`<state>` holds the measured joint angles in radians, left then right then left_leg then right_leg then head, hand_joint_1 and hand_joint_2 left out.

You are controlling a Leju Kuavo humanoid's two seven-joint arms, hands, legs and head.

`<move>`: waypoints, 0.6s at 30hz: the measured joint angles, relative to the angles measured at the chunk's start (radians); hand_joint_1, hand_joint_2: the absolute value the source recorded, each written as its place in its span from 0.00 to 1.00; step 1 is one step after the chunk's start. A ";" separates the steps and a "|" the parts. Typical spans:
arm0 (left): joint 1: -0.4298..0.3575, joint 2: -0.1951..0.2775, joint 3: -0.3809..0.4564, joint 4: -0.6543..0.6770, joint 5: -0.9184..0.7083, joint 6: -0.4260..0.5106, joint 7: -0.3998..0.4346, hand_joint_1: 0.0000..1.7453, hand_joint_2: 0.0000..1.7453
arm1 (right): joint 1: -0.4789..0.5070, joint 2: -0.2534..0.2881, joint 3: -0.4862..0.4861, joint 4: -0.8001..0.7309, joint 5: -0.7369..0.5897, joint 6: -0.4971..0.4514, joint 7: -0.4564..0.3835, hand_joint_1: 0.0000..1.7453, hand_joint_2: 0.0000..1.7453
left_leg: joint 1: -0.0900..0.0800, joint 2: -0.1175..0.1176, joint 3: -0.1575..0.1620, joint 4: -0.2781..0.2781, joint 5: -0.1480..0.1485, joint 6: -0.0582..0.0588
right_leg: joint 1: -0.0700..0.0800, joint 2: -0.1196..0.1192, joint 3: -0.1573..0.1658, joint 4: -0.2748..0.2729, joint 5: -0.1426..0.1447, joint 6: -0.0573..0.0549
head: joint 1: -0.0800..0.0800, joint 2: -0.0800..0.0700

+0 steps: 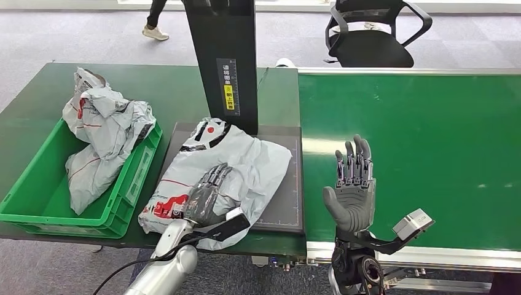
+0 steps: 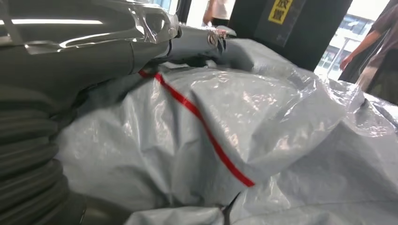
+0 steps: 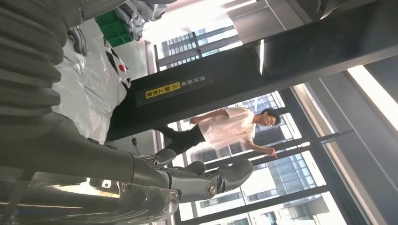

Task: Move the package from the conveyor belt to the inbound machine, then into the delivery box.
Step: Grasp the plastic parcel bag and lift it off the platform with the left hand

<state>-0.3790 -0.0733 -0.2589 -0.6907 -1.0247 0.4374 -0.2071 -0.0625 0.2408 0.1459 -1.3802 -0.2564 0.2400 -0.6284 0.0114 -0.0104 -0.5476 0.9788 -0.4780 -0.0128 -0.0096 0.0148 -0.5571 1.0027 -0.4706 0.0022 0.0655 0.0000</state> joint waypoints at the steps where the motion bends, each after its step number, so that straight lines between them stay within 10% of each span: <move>1: 0.004 -0.001 0.005 -0.003 0.020 0.009 -0.026 1.00 1.00 | 0.001 0.000 0.000 0.000 0.000 0.000 0.000 0.00 1.00 | 0.000 0.000 0.000 0.000 0.000 0.000 | 0.000 0.000 0.000 0.000 0.000 0.000 | 0.000 0.000; 18: 0.201 -0.004 -0.026 -0.506 0.681 0.036 -0.466 1.00 1.00 | 0.023 0.000 -0.002 0.000 -0.004 -0.020 0.001 0.00 1.00 | 0.000 0.000 -0.013 0.001 -0.001 0.000 | 0.000 0.000 -0.013 0.000 0.000 0.000 | 0.000 0.000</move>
<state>-0.1782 -0.0769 -0.2844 -1.1964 -0.3435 0.4736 -0.6730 -0.0395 0.2407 0.1442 -1.3798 -0.2604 0.2202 -0.6277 0.0114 -0.0107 -0.5602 0.9794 -0.4786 -0.0130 -0.0098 0.0148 -0.5701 1.0030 -0.4708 0.0024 0.0655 0.0000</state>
